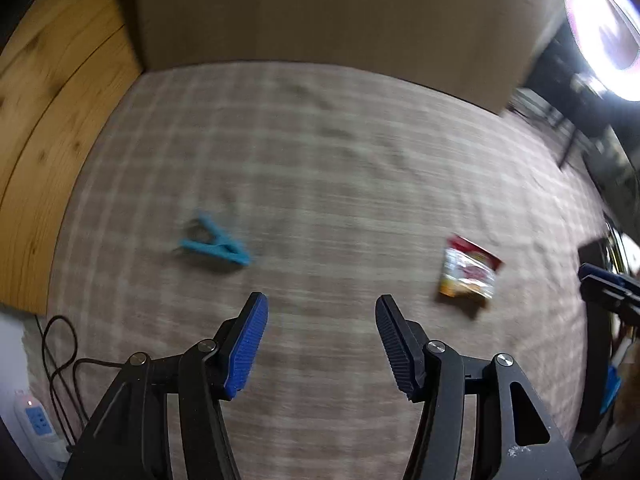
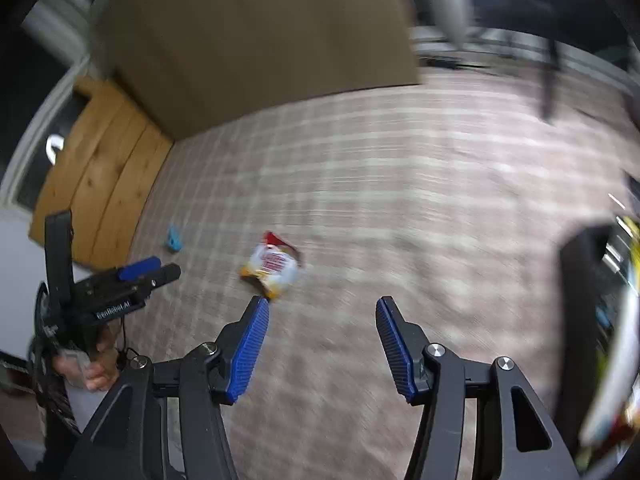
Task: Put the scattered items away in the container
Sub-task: 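Move both tools back to the blue clothespin and Coffee-mate sachet, then grasp the blue clothespin with the left tool while the right grasps the Coffee-mate sachet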
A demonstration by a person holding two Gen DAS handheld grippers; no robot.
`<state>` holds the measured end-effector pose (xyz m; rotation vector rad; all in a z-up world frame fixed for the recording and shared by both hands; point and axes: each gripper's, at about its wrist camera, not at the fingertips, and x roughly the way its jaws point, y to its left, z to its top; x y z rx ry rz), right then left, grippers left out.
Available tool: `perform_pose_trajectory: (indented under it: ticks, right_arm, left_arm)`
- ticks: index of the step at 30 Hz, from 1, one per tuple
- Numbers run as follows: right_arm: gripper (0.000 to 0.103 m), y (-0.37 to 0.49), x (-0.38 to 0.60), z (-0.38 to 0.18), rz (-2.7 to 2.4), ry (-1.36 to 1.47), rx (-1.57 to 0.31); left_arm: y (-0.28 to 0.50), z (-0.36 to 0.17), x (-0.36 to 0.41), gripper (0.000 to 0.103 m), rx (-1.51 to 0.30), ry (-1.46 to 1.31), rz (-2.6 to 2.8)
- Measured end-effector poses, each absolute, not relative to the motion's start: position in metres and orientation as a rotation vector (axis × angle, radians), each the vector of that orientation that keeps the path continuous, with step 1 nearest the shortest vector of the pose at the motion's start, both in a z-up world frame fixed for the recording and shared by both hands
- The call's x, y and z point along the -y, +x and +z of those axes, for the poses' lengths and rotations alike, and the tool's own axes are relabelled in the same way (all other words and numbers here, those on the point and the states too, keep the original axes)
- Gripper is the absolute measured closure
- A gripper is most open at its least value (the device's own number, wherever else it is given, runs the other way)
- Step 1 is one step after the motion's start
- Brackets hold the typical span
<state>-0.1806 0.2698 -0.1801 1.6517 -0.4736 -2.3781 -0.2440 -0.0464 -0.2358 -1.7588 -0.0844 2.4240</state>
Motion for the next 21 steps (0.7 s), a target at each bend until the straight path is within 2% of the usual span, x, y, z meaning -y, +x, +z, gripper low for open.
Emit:
perform_pose_trajectory:
  ticks: [7,12,21]
  right_arm:
    - [0.051,-0.237,-0.220,-0.218,-2.257,1.758,0.336]
    - [0.051,-0.247,-0.207,-0.233,-2.233,1.807,0.255]
    - [0.051,-0.247,-0.200,-0.241,-2.162,1.820,0.281]
  left_arm:
    - [-0.281,-0.256,0.079,0.036,0.230,-1.846,2.453]
    - [-0.302,-0.271,0.097,0.036,0.344,-1.910,2.432]
    - [-0.310,-0.277,0.086,0.035,0.286,-1.904,2.436]
